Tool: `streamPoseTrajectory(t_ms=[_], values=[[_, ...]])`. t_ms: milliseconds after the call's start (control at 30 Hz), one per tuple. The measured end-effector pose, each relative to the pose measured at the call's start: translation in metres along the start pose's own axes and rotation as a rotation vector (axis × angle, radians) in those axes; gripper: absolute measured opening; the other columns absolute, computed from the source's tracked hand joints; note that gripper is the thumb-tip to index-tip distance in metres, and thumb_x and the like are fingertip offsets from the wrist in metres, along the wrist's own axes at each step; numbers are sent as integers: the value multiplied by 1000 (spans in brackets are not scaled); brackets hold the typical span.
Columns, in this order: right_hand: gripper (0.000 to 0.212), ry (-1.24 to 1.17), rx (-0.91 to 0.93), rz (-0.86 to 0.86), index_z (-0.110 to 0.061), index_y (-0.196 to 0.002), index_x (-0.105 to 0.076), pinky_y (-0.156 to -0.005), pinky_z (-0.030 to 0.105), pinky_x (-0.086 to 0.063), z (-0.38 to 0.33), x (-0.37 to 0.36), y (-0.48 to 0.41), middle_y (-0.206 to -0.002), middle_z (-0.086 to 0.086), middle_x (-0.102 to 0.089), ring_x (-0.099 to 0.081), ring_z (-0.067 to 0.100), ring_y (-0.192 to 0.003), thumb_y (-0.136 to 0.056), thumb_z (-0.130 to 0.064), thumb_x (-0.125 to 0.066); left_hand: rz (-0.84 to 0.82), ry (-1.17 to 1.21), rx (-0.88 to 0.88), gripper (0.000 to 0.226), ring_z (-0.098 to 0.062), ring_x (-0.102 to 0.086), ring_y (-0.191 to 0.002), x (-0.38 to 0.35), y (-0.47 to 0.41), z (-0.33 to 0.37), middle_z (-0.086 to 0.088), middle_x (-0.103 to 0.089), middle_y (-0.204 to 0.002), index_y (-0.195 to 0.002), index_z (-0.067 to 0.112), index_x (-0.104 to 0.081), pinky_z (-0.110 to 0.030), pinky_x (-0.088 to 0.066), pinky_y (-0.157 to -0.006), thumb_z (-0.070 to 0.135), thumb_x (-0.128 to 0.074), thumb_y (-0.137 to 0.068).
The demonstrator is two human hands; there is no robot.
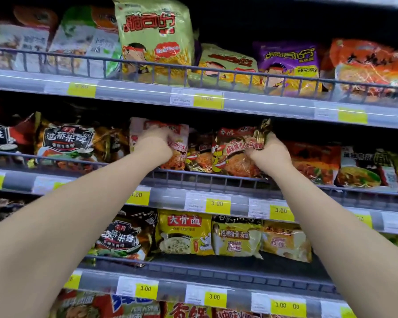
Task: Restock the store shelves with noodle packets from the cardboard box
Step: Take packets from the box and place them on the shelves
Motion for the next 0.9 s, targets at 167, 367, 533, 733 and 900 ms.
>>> streamPoseTrajectory(t_ms=[167,367,533,733,900], values=[[77,-170,-36,-72,-7,-142,-36,-106,36,-38,-21,-5,-20,-143,15,-44,-44,33,-130,-79,-31,-73,64,231,-67,17,-16,-57,-88,12,17,15,4,-57,-94,-89,30,-65,-24,-44,-77,17,-65,-78],[81,-220,-128,-159,-1,-140,-33,-93,36,-44,-24,-37,-19,-141,17,-45,-51,32,-119,-78,-32,-75,62,249,-163,15,-12,-56,-89,26,31,13,6,-56,-98,-81,35,-61,-22,-42,-80,21,-65,-77],[74,268,-156,-215,-6,-133,-40,-91,38,-43,-27,-39,-14,-138,16,-47,-43,35,-128,-82,-56,-61,3,203,-149,8,-19,-57,-98,28,39,4,2,-57,-112,-83,33,-61,-31,-48,-85,28,-66,-80],[68,371,-136,-7,-16,-124,-53,-95,45,-37,-9,-14,29,-129,14,-54,-41,35,-125,-81,-68,-50,15,250,-134,14,-15,-56,-98,25,60,2,4,-57,-114,-94,26,-70,-25,-39,-77,23,-62,-83],[26,-1,197,244,-21,-107,-65,-79,36,-44,-22,-18,109,-103,3,-64,-53,27,-103,-89,-37,-54,155,627,-187,15,0,-52,-73,16,115,11,11,-57,-90,-84,20,-65,-8,-43,-71,7,-57,-83]])
Point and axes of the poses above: each hand's wrist, its own y-axis away from the middle knuckle, its own x-axis out of the back of the hand, z = x × y, the point moved 3 cm from there along -y, towards the middle knuckle
